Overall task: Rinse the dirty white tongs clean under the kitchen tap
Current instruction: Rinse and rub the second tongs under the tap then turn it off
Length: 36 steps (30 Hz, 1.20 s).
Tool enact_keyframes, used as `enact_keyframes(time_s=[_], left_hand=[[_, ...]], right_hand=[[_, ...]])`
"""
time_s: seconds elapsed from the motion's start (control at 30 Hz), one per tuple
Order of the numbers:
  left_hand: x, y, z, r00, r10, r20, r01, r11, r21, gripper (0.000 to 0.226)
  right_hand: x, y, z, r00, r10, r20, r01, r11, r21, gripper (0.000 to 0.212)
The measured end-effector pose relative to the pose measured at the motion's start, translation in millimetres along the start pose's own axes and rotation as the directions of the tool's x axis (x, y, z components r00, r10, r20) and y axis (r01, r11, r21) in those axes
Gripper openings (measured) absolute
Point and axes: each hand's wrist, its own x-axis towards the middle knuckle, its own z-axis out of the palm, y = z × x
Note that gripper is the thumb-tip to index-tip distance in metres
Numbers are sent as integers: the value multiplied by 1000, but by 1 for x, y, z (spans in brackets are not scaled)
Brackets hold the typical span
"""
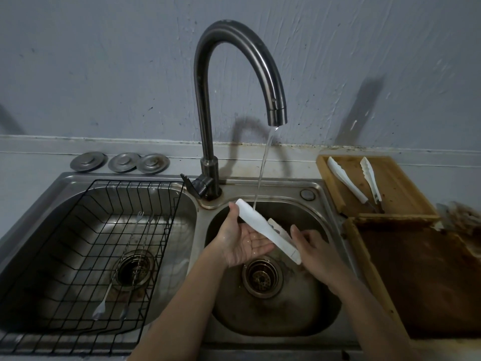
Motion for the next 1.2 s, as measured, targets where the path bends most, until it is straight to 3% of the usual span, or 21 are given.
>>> enact_keyframes(time_s=[0.07, 0.1, 0.2, 0.27, 0.33, 0.4, 0.57, 0.8, 1.0, 1.1, 1.2], left_hand=[[1, 1, 0, 1000, 7, 13, -7, 999, 47, 93], [3, 2, -2, 1000, 9, 18, -10, 998, 68, 92], [3, 5, -9, 999, 48, -13, -46, 992, 116, 77], [4, 5, -15, 977, 178, -118, -167, 981, 102, 50], [6, 4, -19, 917, 341, -206, -332, 940, 80, 25], [6, 4, -18, 875, 428, -229, -414, 904, 106, 18], [5, 5, -10, 849, 477, -228, -449, 878, 166, 14], [3, 8, -3, 856, 494, -153, -478, 868, 133, 17], [12, 8, -7, 779, 557, -286, -463, 820, 337, 25], [18, 6, -1, 744, 578, -336, -449, 804, 390, 24], [21, 3, 6, 722, 589, -362, -463, 801, 380, 17]], right_hand=[[-4, -5, -3, 983, 80, 167, -97, 990, 98, 51], [-4, -5, -2, 981, 63, 184, -87, 988, 126, 51], [1, 6, 2, 999, -28, 44, 26, 999, 24, 63], [3, 11, 2, 997, -80, -23, 78, 993, -89, 70], [2, 12, 0, 993, -119, -17, 117, 987, -107, 68], [0, 11, 1, 991, -136, 4, 136, 983, -120, 63], [-1, 9, 6, 986, -165, -9, 162, 978, -133, 56], [2, 13, 4, 957, -245, -154, 215, 958, -190, 57], [-2, 15, 1, 933, -285, -219, 215, 931, -295, 52], [-4, 13, 1, 919, -310, -244, 221, 917, -332, 42], [-5, 9, -1, 904, -329, -272, 224, 908, -353, 44]])
